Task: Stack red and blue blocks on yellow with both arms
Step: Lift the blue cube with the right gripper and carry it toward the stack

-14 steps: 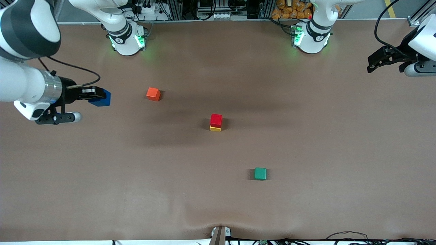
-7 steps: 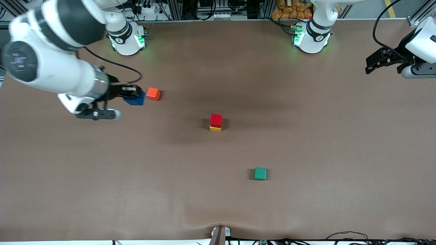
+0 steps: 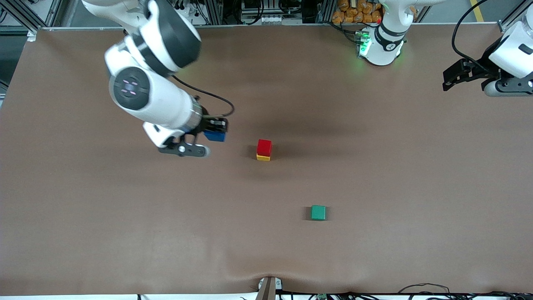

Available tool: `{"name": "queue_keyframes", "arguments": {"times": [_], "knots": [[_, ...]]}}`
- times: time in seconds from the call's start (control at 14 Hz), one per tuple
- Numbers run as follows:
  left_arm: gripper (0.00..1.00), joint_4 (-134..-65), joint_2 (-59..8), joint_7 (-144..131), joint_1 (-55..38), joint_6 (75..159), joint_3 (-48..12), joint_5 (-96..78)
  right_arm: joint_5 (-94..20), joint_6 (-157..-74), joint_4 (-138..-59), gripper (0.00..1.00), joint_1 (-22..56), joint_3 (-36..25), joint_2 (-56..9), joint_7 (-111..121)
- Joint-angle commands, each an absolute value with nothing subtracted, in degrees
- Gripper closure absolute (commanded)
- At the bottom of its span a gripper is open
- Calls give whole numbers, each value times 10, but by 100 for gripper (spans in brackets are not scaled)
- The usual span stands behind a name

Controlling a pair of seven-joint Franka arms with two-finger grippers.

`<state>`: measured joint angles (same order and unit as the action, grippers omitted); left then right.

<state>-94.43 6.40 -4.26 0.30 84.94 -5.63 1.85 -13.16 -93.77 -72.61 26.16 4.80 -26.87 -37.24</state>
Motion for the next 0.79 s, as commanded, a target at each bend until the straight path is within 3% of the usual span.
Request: {"name": "queue_keyframes", "arguments": {"times": [0.0, 0.29, 0.72], "knots": [[0, -939, 66, -39, 7, 850, -60, 25, -138, -955, -692, 100, 278, 45, -305, -390], [0, -936, 65, -40, 7, 850, -60, 25, -137, -1006, -691, 100, 317, 45, -345, -440], [0, -932, 63, -37, 8, 850, -60, 25, -135, -1019, -684, 100, 344, 44, -386, -441]]}}
